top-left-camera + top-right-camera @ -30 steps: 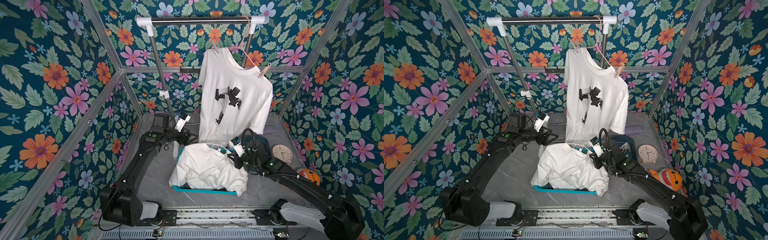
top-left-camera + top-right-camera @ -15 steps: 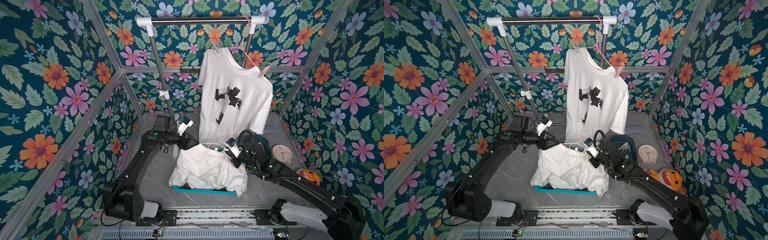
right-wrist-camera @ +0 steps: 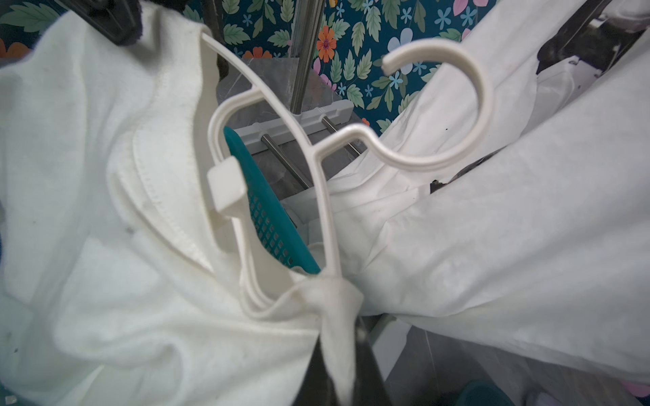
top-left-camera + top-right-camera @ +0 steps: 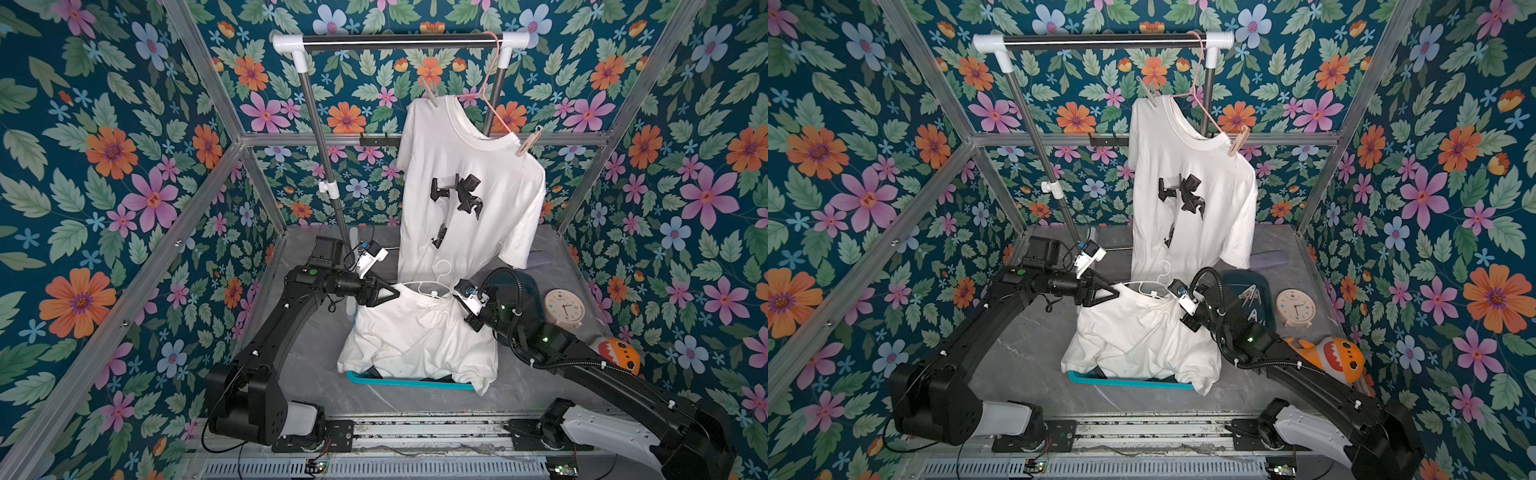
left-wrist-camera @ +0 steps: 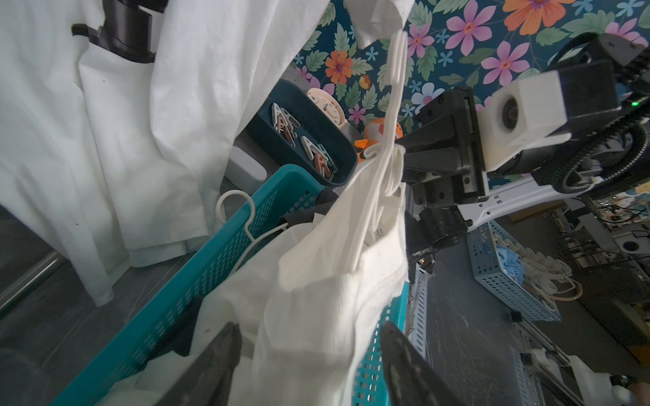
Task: Use clothespins to secure the t-shirt on both sides of the hanger
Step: Pick up the hanger from the basket.
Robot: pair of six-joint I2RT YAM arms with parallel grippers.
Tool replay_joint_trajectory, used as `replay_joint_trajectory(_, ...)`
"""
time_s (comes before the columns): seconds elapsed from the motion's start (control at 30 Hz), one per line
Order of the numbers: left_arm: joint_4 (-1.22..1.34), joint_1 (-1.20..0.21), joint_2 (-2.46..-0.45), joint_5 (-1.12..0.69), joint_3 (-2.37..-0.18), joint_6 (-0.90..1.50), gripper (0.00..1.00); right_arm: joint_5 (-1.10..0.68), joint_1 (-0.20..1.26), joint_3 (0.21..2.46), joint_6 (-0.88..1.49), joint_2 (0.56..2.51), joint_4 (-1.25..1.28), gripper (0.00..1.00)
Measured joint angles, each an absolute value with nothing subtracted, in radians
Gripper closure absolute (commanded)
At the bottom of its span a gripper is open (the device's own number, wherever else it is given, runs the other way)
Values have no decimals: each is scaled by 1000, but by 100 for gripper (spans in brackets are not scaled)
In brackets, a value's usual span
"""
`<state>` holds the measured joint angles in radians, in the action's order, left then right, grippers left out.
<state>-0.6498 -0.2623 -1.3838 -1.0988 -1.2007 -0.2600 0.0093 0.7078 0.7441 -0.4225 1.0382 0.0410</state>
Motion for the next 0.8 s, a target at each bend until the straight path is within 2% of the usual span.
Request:
replay_joint_trajectory(0.4, -648, -270, -1356, -1127, -1174, -263, 58, 18, 708, 741, -514, 1050, 123, 100)
replay_joint_trajectory(0.43, -644, -270, -1351, -1128, -1168, -259, 54, 21, 708, 740, -524, 1052, 130, 100)
replay_joint_trajectory(0.47, -640, -271, -1348, -1131, -1162, -258, 41, 26, 708, 739, -527, 1053, 136, 100)
replay_joint_trajectory(0.5, -636, -271, -1345, -1133, -1157, -255, 37, 28, 708, 737, -529, 1053, 141, 100)
replay_joint_trajectory(0.6, -628, -273, -1327, -1134, -1135, -234, 33, 36, 708, 732, -535, 1048, 167, 100)
replay_joint_trajectory(0.73, -620, -272, -1308, -1127, -1126, -229, 34, 40, 708, 727, -545, 1031, 179, 100)
replay_joint_trajectory(0.8, -618, -270, -1309, -1125, -1128, -216, 43, 41, 708, 725, -546, 1023, 182, 100)
